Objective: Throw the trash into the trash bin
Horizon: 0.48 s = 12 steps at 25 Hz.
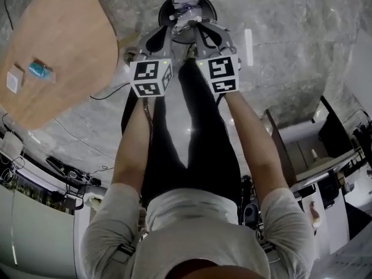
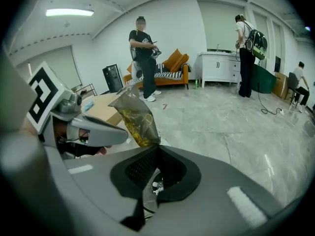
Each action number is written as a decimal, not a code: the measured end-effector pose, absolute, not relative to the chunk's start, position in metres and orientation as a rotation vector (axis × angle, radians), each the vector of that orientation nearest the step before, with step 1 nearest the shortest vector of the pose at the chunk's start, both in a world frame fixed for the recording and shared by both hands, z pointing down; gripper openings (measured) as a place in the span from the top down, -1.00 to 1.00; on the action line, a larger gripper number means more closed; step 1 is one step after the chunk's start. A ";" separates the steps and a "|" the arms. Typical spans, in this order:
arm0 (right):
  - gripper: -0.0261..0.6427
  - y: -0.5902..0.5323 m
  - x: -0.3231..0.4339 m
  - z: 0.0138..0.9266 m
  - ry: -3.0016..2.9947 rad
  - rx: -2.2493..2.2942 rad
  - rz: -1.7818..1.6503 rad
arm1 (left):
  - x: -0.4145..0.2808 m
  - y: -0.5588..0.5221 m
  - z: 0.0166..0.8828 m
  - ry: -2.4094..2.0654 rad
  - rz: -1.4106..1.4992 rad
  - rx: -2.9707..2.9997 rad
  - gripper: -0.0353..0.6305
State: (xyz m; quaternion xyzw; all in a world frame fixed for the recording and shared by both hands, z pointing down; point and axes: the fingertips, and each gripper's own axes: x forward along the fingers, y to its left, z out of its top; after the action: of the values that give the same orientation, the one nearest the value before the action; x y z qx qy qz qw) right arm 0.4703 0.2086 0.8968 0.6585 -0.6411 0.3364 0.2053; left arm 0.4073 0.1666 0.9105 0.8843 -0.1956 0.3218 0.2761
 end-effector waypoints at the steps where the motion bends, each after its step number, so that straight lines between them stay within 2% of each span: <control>1: 0.90 0.210 0.470 0.907 -1.786 1.827 0.940 | 0.407 0.168 0.918 -0.524 0.868 2.379 0.84; 12: 0.90 0.213 0.464 1.033 -1.676 1.798 1.094 | 0.403 0.167 1.004 -0.390 1.003 2.471 0.84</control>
State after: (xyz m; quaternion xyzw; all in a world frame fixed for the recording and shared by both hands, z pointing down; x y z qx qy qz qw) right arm 0.4642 0.2132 1.0333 0.6514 -0.6071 0.3964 0.2236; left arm 0.4034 0.1665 1.0044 0.8940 -0.1412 0.3631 0.2215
